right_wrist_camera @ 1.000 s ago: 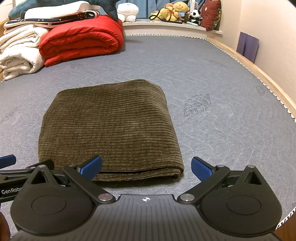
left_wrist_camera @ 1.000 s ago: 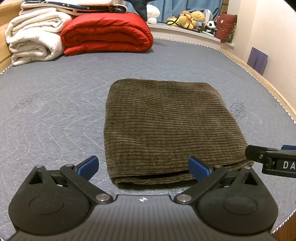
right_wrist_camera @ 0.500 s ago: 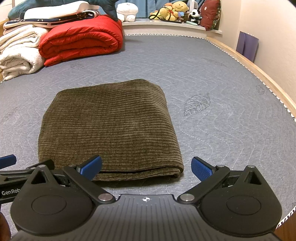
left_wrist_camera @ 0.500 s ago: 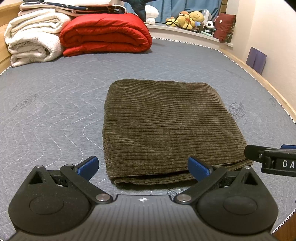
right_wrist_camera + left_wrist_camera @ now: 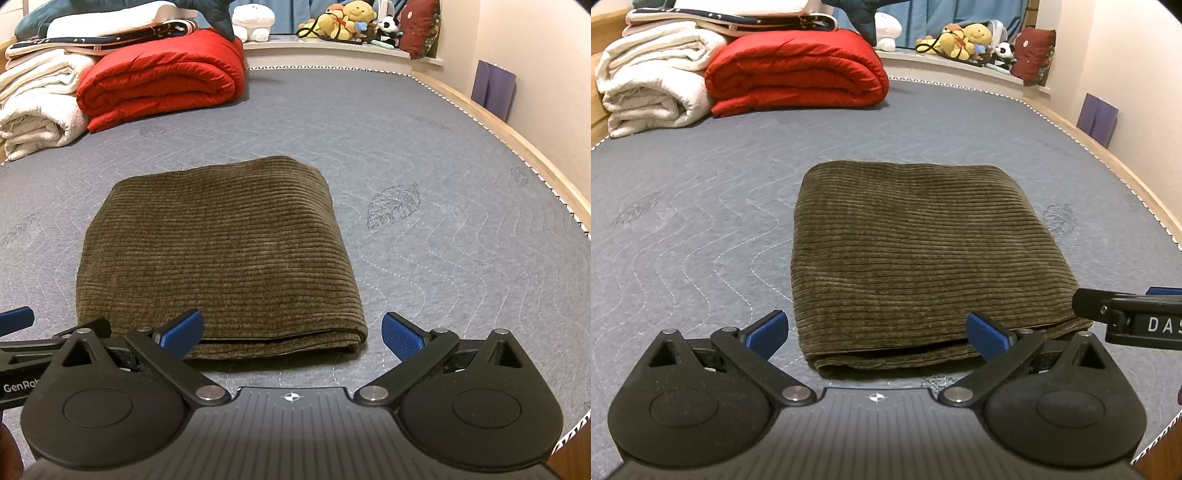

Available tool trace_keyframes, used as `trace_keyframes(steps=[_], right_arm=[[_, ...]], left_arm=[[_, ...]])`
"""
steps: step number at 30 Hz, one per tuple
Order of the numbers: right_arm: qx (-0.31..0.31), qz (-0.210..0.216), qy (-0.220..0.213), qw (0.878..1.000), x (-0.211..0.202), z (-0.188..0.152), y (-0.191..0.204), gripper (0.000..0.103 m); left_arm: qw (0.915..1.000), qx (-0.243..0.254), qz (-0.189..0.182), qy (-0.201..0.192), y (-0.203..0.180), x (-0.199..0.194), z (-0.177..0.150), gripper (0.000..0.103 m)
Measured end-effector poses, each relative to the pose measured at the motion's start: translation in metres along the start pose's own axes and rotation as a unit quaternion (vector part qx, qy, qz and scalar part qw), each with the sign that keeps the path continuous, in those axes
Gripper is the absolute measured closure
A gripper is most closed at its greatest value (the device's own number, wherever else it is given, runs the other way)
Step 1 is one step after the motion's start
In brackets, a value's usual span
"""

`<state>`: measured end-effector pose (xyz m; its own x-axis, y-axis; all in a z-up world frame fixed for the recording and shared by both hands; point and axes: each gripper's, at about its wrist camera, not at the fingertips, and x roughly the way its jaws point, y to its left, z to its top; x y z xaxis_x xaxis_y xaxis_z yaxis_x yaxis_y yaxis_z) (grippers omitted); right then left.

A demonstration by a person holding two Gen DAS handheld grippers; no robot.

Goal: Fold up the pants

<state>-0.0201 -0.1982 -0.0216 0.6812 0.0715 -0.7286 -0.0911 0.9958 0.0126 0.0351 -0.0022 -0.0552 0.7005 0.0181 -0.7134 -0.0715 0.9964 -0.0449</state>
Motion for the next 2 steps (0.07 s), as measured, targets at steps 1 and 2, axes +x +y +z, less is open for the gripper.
trace_keyframes(steps=[1, 2], right_arm=[[0.000, 0.000, 0.000, 1.000, -0.0001, -0.0001, 0.0001, 0.001], [0.001, 0.000, 0.000, 1.000, -0.0001, -0.0006, -0.0001, 0.001]], left_arm=[[1.0000, 0.001, 0.000, 0.001, -0.0004, 0.0001, -0.0002, 0.000], [1.0000, 0.001, 0.000, 0.001, -0.0006, 0.0003, -0.0004, 0.000]])
